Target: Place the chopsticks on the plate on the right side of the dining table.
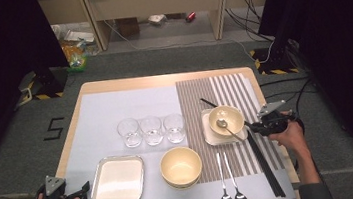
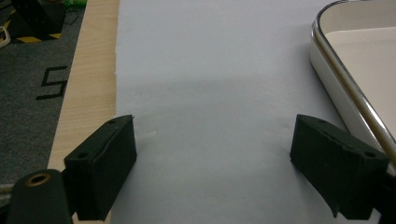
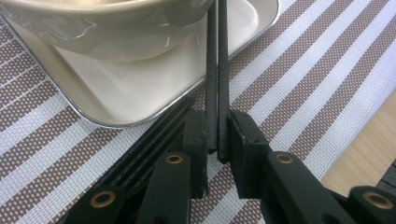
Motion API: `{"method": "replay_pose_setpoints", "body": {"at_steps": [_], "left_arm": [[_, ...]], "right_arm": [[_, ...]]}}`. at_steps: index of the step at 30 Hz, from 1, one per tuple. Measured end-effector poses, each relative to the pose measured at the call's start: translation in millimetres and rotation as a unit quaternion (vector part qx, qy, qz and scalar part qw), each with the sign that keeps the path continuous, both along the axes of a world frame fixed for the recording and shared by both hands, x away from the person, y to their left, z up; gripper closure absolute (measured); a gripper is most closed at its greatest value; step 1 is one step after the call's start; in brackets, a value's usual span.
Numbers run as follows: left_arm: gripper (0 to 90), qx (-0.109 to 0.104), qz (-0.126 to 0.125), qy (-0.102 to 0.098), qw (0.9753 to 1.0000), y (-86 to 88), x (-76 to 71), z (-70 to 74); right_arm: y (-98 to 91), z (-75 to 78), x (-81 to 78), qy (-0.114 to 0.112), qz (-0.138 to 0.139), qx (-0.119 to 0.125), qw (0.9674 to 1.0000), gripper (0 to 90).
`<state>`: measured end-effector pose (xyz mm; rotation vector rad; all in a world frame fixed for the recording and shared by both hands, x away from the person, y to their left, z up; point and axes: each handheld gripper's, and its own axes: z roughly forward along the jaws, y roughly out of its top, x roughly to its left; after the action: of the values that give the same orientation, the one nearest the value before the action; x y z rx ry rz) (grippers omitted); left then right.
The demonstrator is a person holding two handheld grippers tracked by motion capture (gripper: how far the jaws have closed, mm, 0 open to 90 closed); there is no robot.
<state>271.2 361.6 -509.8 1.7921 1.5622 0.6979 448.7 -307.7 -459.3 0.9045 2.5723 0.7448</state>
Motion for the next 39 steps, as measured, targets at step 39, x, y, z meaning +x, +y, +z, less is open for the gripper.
{"method": "replay_pose_setpoints", "body": {"at_steps": [39], "left_arm": [[13.4,0.0,-0.001,0.0,1.0,0.1,0.0,0.1]], "right_arm": [[-26.5,-3.2,-25.8,0.032,-0.181,0.06,0.9812,54.4]]}}
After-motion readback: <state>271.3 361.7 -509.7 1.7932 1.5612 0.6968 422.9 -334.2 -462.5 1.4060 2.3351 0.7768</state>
